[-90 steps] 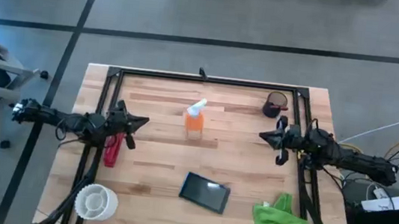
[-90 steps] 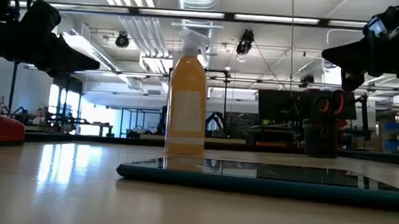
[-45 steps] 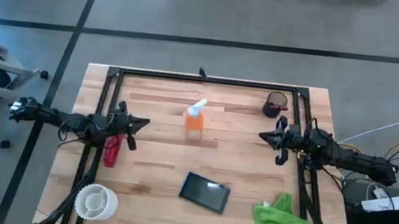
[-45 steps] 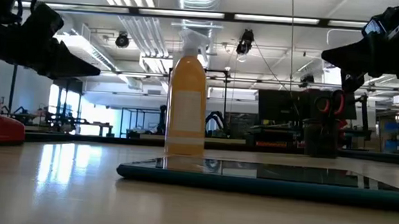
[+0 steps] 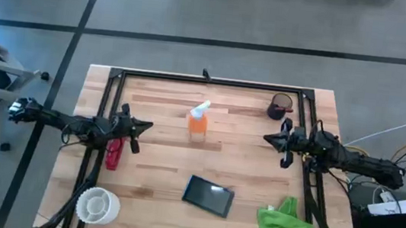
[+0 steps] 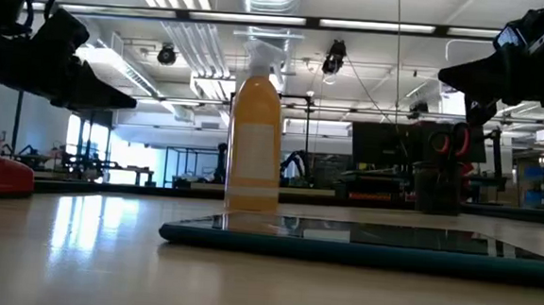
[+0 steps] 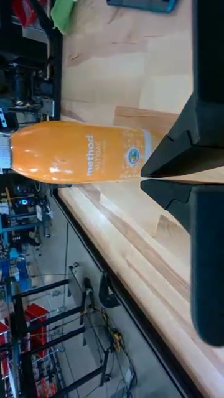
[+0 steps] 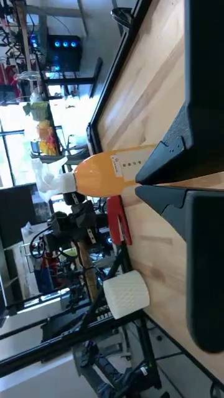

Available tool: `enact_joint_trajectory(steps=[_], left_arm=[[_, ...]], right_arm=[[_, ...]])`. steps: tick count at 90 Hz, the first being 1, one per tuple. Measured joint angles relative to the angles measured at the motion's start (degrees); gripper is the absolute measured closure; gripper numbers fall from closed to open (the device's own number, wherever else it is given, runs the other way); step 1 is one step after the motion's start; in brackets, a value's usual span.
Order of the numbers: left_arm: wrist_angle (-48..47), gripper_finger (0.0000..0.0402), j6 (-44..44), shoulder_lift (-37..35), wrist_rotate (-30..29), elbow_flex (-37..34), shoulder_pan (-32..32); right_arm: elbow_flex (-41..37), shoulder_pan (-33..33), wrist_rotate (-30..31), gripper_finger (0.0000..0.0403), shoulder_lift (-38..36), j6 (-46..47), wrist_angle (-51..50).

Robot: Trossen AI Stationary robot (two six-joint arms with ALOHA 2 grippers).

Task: Apply microfiber cloth
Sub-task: Return to Home Position

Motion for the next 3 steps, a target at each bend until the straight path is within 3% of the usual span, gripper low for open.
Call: enact_joint_trajectory(steps=[3], left_arm=[[0.0, 0.0401, 0.0, 0.1, 0.0, 0.0, 0.0]], right_arm=[[0.0, 0.0, 0.0, 0.0403, 0.0, 0.0, 0.0]])
